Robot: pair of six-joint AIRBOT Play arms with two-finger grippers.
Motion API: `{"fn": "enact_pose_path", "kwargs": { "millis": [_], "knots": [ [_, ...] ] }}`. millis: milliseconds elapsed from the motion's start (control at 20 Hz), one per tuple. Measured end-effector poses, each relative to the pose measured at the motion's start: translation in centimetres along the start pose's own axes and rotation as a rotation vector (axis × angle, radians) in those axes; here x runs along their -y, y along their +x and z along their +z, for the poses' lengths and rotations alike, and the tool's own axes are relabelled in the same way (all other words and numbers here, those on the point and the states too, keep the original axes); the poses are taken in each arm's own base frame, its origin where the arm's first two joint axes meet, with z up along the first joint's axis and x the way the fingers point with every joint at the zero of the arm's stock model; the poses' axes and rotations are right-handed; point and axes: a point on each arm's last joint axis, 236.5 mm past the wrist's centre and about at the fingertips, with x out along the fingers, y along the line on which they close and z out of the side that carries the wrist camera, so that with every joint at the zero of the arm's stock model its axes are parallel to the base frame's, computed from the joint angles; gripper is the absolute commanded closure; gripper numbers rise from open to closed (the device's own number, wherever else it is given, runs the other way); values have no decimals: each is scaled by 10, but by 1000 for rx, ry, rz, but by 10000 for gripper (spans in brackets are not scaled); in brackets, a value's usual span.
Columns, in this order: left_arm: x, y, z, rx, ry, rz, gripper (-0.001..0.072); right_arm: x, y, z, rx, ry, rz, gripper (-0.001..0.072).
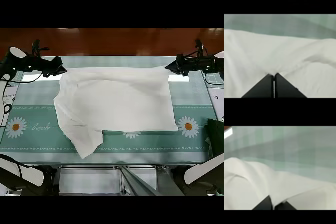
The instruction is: Fold the shirts.
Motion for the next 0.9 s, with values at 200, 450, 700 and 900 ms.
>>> {"fn": "enact_pose_path", "kwargs": {
  "millis": [200, 450, 700, 900],
  "knots": [
    [-10, -16, -24, -116, 8, -12, 687, 28, -7, -36, -151, 36, -108, 691],
    [-21, -22, -58, -250, 5, -3, 686, 67, -20, -58, -245, 67, -281, 691],
    [-32, -10, -94, -352, -15, 11, 686, 77, -21, -65, -274, 63, -346, 690],
    [-37, -5, -105, -377, -27, 15, 687, 76, -15, -72, -304, 31, -379, 690]
  ]
}}
